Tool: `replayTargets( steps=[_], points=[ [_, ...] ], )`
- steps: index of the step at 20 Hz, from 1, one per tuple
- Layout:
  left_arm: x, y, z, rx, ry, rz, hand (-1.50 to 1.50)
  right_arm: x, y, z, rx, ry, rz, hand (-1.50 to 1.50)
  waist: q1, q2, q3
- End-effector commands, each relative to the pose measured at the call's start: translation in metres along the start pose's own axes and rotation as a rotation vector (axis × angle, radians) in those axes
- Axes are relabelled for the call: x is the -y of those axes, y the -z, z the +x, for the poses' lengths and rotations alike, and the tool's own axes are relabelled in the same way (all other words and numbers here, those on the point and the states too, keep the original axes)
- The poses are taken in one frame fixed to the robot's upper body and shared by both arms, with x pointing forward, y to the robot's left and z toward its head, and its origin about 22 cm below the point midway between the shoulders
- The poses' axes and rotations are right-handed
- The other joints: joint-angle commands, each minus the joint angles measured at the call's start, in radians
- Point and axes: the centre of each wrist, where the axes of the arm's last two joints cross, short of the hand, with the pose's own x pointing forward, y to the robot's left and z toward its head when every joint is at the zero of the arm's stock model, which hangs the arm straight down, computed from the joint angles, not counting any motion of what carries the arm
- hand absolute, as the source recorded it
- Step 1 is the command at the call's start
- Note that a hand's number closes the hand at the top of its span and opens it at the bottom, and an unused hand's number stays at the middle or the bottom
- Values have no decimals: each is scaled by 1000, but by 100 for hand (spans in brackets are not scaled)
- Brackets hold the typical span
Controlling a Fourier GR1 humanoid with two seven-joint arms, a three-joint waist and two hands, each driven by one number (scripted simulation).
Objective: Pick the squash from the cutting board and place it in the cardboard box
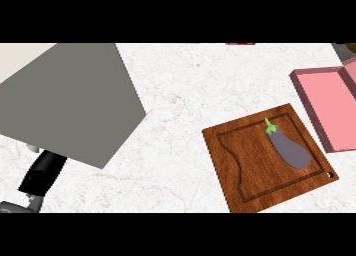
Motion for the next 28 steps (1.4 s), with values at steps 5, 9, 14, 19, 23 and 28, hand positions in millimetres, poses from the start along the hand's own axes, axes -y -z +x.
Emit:
replayTargets(
  steps=[5,9,14,19,23,28],
  points=[
    [-13,37,48,208,10,30,0,-21,21,-66,-40,-101,291,150,-7,-4,13],
    [-13,33,42,197,2,21,0,-21,30,-95,-78,-81,401,-150,-7,-6,13],
    [-18,42,53,198,18,30,0,2,29,-70,132,35,448,-150,-14,-11,13],
    [-11,28,36,192,14,26,0,28,33,-70,231,418,168,-150,-25,-15,16],
    [-15,23,33,180,-1,50,0,40,39,-79,145,854,57,-150,-47,-21,21],
    [-7,26,40,199,22,50,0,29,46,-121,3,1055,-22,-150,-30,-13,17]
  ],
)
